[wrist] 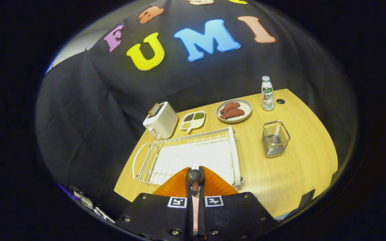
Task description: Take the plate from the dish rack, then take the spoon from the basket and place it into the plate.
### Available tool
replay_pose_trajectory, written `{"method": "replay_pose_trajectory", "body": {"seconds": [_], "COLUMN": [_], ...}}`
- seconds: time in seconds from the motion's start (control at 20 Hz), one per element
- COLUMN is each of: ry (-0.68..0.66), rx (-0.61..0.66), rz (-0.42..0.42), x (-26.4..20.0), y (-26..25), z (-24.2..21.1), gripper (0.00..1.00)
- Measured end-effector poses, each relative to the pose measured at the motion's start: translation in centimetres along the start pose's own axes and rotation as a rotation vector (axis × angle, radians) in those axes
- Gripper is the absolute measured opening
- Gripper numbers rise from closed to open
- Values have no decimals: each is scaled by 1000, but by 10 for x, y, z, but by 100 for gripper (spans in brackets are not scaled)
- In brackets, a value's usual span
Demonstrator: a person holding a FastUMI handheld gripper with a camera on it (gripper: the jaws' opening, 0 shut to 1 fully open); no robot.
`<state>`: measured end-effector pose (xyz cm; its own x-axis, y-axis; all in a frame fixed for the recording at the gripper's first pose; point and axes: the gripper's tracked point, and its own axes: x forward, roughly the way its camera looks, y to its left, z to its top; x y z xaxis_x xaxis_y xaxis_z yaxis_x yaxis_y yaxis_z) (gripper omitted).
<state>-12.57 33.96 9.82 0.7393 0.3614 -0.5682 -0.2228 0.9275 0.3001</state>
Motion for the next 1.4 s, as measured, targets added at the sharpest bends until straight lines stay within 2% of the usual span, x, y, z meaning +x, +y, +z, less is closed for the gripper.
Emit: {"method": "replay_pose_trajectory", "body": {"seconds": [0.35, 0.65, 0.95, 1.1, 1.4], "ry": [103, 115, 112, 108, 67], "rx": [-124, -167, -183, -184, -163], "rz": [-26, -23, 1, 18, 5], "x": [29, 41, 43, 34, 18], "y": [25, 36, 40, 40, 26], "z": [-83, -114, -122, -121, -102], "gripper": [5, 5, 5, 13, 17]}}
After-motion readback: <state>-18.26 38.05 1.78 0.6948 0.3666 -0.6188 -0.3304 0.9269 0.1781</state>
